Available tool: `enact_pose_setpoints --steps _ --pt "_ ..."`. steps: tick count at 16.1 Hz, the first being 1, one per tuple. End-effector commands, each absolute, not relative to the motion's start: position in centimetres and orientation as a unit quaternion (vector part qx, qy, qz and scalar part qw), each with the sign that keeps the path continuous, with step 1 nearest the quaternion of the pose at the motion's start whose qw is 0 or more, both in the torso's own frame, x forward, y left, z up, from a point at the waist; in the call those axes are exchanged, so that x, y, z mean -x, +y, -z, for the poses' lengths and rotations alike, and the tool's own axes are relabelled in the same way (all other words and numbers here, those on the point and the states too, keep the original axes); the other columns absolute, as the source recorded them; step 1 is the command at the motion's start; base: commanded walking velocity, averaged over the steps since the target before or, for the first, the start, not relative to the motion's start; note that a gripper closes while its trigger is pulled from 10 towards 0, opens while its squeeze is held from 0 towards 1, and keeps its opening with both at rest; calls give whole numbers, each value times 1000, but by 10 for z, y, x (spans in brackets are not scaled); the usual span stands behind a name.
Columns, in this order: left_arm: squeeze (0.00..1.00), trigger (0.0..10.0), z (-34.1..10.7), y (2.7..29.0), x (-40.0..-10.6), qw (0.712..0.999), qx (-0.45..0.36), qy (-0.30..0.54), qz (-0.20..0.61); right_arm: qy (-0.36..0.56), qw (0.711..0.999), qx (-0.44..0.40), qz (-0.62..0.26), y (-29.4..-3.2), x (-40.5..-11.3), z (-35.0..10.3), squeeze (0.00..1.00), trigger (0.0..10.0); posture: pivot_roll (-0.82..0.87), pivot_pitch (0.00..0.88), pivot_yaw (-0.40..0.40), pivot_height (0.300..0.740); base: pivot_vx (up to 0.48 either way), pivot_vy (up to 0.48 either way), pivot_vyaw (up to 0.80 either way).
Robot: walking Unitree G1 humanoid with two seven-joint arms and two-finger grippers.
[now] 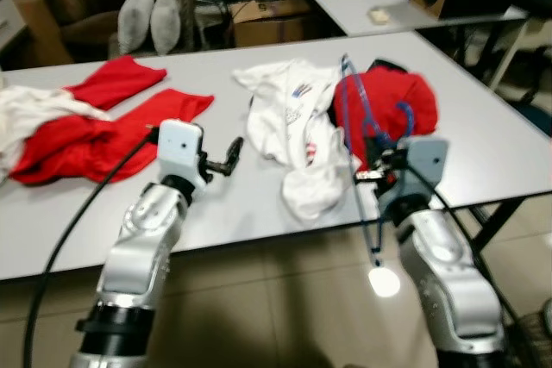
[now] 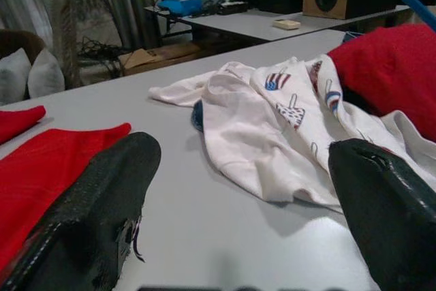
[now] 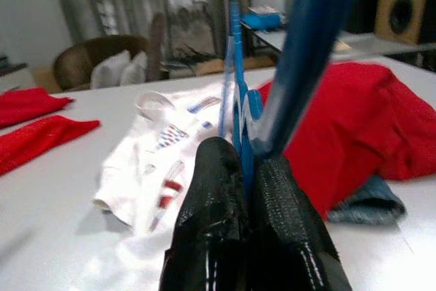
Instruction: Hang hanger
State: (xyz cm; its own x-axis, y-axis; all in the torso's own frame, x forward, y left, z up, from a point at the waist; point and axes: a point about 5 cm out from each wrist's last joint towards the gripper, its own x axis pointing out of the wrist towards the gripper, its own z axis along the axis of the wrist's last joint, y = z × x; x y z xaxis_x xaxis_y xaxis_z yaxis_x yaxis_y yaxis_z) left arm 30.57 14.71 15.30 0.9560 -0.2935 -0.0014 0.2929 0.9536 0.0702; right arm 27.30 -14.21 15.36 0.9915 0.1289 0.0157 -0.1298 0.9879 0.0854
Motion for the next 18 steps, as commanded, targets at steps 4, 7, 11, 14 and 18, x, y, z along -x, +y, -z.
enact_pose_setpoints --steps 4,7,11,14,18 --pt "0 10000 -157 153 -310 991 -11 -7 134 1 996 -43 -81 -137 -274 -151 0 10000 -158 0 82 740 0 304 0" --pt "0 10000 -156 152 -310 990 -19 -6 139 6 995 -40 -93 -133 -273 -150 0 10000 -161 0 85 740 0 309 0" --pt "0 10000 -153 157 -308 992 -12 -4 123 14 995 -21 -100 -132 -275 -143 0 10000 -154 0 65 740 0 314 0" --pt "0 10000 -155 152 -318 991 -14 -7 136 11 996 -20 -83 -138 -271 -145 0 10000 -188 0 96 740 0 336 0" --pt "0 10000 -147 147 -312 990 -9 5 143 14 996 -3 -93 -138 -269 -142 0 10000 -197 0 101 740 0 338 0"
